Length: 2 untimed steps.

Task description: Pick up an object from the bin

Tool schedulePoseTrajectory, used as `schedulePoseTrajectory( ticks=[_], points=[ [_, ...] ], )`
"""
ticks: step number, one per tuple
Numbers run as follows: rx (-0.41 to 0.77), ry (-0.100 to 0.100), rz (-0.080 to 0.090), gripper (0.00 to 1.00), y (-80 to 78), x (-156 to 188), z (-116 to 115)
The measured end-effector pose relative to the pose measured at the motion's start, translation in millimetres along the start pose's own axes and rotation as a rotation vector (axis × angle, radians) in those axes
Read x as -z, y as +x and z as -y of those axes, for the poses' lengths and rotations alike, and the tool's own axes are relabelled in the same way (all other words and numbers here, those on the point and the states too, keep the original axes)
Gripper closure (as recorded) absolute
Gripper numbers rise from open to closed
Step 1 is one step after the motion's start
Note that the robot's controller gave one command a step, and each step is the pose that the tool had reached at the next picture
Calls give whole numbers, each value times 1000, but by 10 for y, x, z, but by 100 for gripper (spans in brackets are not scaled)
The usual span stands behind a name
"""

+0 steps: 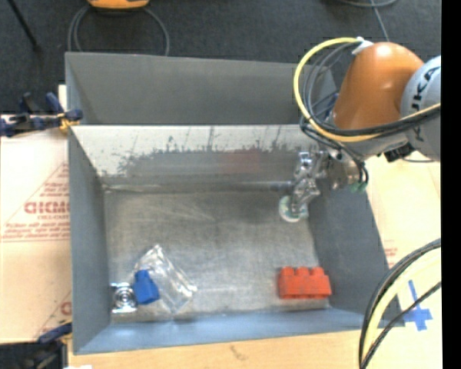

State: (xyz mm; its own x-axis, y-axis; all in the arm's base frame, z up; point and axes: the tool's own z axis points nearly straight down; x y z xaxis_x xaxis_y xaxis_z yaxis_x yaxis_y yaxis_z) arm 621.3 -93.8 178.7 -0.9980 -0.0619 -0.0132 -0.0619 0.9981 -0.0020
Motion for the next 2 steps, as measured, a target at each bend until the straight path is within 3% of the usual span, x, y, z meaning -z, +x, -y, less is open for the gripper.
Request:
schedulePoseTrajectory(
  ticks=[1, 2],
  points=[
    [145, 0, -6, 100, -200, 74, 56],
    [-34, 0, -1, 100, 255, 1022, -53]
  ],
)
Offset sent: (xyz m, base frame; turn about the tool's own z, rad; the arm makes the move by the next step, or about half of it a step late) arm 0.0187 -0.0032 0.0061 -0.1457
